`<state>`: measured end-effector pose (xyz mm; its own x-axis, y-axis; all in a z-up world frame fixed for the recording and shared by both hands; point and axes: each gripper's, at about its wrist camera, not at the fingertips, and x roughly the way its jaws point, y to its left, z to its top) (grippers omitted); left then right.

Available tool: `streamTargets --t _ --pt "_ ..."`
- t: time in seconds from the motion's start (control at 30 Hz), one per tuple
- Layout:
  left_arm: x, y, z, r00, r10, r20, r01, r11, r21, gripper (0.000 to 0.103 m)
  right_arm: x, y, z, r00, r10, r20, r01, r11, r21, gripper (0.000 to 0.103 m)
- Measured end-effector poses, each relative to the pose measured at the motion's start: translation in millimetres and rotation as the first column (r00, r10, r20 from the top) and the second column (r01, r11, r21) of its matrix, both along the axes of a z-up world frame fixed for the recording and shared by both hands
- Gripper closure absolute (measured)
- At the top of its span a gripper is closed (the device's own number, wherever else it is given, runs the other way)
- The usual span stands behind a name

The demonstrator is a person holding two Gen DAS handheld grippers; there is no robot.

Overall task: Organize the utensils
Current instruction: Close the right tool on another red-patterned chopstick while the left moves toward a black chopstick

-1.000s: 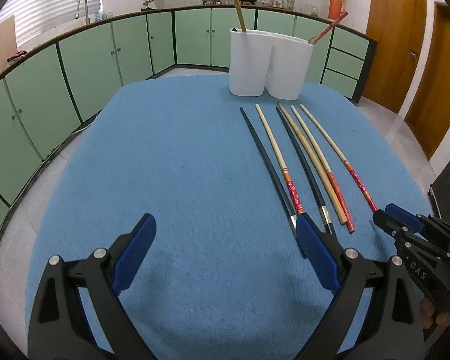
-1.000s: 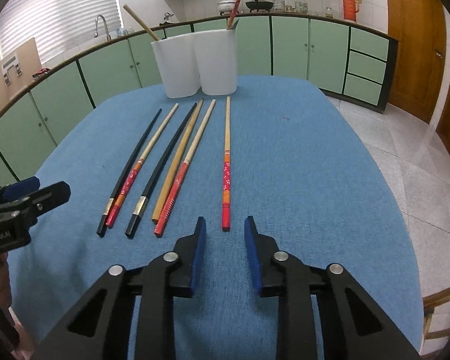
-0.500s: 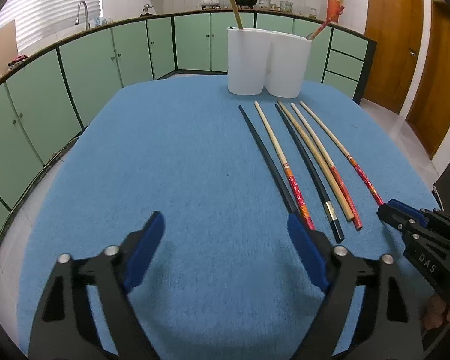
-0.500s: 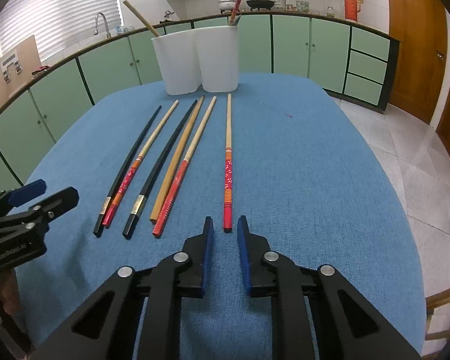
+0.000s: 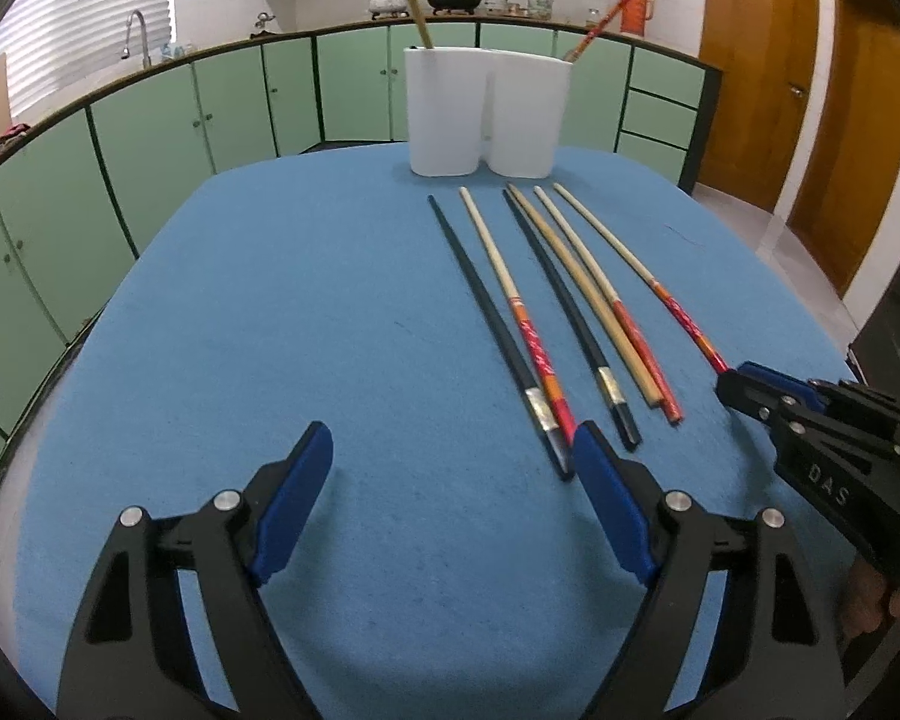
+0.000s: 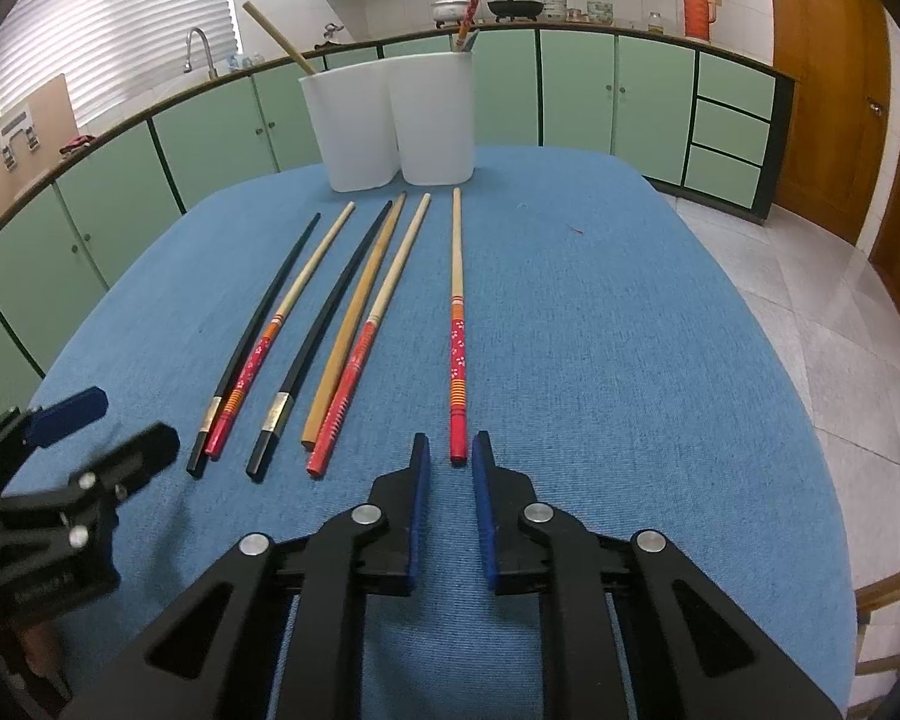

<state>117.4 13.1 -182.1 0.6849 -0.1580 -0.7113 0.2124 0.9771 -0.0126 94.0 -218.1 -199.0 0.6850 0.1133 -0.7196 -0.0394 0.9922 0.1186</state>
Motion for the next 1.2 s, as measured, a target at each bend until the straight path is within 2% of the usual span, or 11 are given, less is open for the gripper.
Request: streamTargets --t 0.1,0.2,0.37,0.47,0.53,0.6,0.7,0.93,1.07,1.2 --pt "0 -4 -2 1.0 -0.014 -0.011 0.014 1.0 -0.011 0.023 0 0 0 1.0 -0.001 0.0 0.001 1.0 0.0 0.089" --pt "4 -4 -8 0.999 -0.014 -0.048 0.013 1.0 -0.017 0.031 1 0 0 1.0 -0.004 0.0 0.004 1.0 0.003 0.089" --pt "6 -6 -9 0.998 -0.014 -0.056 0.013 1.0 -0.026 0.033 1 0 -1 1.0 -0.008 -0.001 0.008 1.0 0.011 0.089" --pt "6 -5 -9 0.998 -0.011 -0.055 0.009 0.999 -0.031 0.045 2 0 -1 1.0 -0.008 -0.001 0.008 1.0 0.015 0.089" --pt "7 -2 -9 0.999 0.008 -0.053 -0.009 1.0 -0.026 0.047 1 -1 -1 1.0 -0.009 -0.001 0.009 1.0 0.017 0.089" --pt "10 5 -8 0.997 0.054 -0.06 -0.055 0.998 -0.019 0.048 1 -2 -1 1.0 -0.012 -0.001 0.012 1.0 0.019 0.089" --pt "11 10 -6 0.995 0.07 -0.065 -0.073 0.997 -0.04 0.048 2 -2 -2 1.0 -0.012 -0.002 0.012 1.0 0.021 0.089" --pt "5 -3 -1 0.999 0.002 -0.034 -0.004 0.999 -0.047 0.044 2 -1 -2 1.0 -0.013 -0.002 0.013 1.0 0.02 0.089" --pt "8 -7 -9 0.998 -0.004 -0.066 0.002 0.999 -0.035 0.044 1 -1 -1 1.0 -0.014 -0.002 0.014 1.0 0.021 0.089" --pt "6 -11 -10 0.998 -0.012 -0.061 0.01 1.0 -0.025 0.045 2 -2 -1 1.0 -0.014 -0.003 0.014 1.0 0.024 0.089"
